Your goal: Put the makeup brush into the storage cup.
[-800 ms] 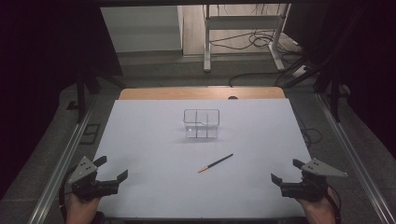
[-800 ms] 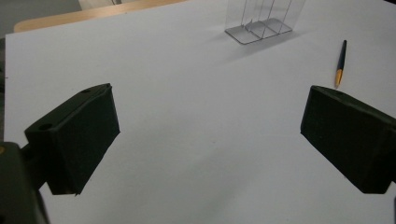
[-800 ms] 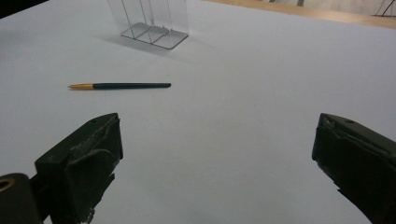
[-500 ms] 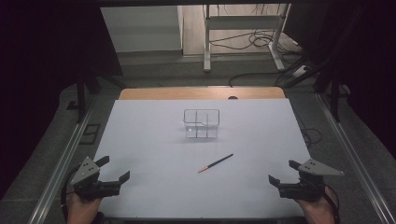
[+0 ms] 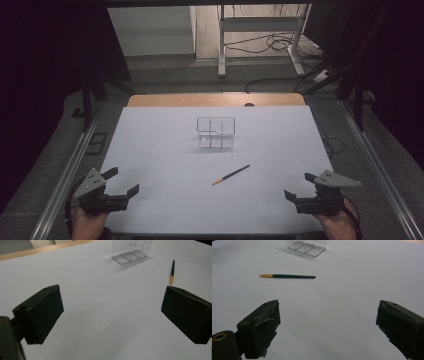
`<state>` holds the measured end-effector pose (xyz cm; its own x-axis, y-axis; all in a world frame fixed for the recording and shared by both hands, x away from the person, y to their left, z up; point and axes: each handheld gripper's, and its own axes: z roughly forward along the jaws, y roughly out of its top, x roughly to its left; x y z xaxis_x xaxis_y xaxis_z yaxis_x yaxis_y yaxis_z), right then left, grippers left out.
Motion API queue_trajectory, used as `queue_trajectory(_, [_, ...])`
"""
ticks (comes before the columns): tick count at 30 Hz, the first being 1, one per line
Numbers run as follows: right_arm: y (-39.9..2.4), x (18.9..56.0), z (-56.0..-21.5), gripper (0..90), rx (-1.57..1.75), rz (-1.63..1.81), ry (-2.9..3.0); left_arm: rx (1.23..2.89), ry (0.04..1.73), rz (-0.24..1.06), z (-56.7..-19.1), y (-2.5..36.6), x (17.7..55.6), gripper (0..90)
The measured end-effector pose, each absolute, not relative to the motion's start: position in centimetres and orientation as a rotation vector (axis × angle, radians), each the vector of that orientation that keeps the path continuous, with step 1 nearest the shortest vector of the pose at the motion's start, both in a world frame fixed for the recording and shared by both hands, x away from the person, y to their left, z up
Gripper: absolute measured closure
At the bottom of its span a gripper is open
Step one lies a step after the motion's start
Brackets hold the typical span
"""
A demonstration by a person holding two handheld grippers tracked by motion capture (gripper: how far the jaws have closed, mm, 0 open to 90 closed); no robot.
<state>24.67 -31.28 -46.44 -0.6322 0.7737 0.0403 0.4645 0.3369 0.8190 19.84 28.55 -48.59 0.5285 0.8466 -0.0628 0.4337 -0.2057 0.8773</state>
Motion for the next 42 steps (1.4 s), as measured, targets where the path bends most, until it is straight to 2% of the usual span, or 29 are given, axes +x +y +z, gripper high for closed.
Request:
queue_trajectory(17, [-30.2, 25.0, -45.9, 0.6, 1.058, 1.185, 2.311, 1.841, 1.061, 0.571, -48.5, 28.3, 19.8, 3.1])
queue_trajectory(42, [-28.7, 26.6, -44.6, 0.5, 1.002, 1.137, 2.415, 1.84, 1.089, 0.589, -48.6, 28.4, 19.8, 0.4])
